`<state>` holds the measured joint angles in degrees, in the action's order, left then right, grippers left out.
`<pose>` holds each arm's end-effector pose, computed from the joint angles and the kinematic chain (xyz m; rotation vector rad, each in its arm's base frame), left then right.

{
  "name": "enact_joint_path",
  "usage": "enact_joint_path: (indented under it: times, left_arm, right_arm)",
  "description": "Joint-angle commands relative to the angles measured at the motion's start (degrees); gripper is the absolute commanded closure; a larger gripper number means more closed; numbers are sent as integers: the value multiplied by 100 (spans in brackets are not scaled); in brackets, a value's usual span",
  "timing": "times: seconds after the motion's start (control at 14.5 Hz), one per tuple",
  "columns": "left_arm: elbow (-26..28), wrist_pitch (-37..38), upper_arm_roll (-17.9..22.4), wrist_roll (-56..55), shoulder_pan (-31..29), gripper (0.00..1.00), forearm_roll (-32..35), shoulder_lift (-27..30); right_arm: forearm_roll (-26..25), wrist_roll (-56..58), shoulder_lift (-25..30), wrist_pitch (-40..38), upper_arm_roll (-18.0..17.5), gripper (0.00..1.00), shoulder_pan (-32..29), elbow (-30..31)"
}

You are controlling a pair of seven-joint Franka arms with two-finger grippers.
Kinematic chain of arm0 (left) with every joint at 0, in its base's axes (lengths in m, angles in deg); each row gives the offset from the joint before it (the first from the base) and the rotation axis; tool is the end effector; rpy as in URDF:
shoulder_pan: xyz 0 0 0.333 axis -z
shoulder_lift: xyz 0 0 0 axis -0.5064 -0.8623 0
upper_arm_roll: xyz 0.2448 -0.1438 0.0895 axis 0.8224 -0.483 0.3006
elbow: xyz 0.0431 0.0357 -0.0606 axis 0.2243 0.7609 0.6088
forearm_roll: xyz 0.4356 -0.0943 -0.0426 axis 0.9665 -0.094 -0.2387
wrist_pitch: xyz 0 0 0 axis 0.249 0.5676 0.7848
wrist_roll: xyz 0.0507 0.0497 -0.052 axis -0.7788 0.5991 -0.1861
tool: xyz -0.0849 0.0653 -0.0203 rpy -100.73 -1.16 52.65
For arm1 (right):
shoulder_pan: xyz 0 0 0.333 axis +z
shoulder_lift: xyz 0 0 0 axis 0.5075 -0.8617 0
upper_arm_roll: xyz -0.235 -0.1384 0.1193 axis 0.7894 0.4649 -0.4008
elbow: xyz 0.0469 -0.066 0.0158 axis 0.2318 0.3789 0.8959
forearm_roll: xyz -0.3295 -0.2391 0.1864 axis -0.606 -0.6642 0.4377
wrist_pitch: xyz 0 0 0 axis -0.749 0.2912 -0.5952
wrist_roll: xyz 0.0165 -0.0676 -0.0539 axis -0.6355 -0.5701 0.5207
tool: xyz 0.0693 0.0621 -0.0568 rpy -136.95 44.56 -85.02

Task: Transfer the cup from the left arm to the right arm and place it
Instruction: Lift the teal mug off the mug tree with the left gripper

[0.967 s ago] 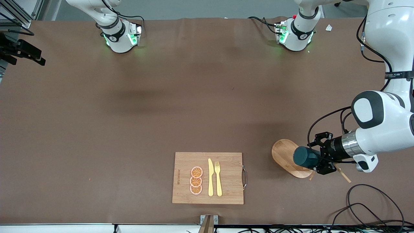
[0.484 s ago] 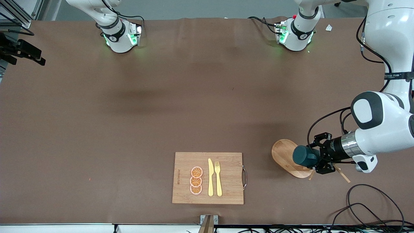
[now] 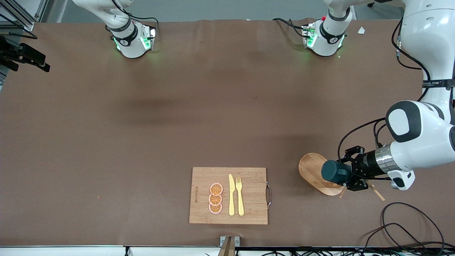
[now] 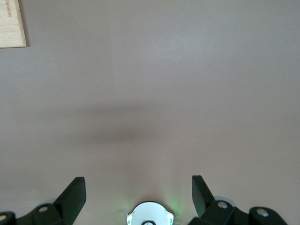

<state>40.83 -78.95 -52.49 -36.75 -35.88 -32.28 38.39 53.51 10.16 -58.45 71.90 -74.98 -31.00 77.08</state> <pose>0.7619 -0.0850 0.3351 2.1614 1.7450 -0.2710 0.5476 -0.0348 0.6436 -3.1241 0.0741 0.1519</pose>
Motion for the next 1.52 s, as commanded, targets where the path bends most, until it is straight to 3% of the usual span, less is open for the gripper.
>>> enact_joint_path:
  times: [0.0, 0.55, 0.97, 1.24, 1.45]
  left_arm:
    - [-107, -1, -10, -39, 35, 26, -56, -113]
    - [-99, 254, -54, -74, 334, 25, 58, 326]
    - [-107, 220, -10, -548, 1448, 25, 119, 406]
    - [-370, -105, 16, -689, 2450, 25, 1357, 205]
    - [-398, -930, 25, -681, 3057, 25, 2112, -6]
  right_arm:
    - [66, -43, 105, -27, -24, 0, -55, 90]
    - [57, -69, 87, -124, -16, 0, -64, 64]
    - [48, -130, -149, -106, -24, 0, -81, -244]
    - [13, -122, -456, -54, -24, 0, -90, -270]
    - [4, -69, -895, 77, -15, 0, -169, -358]
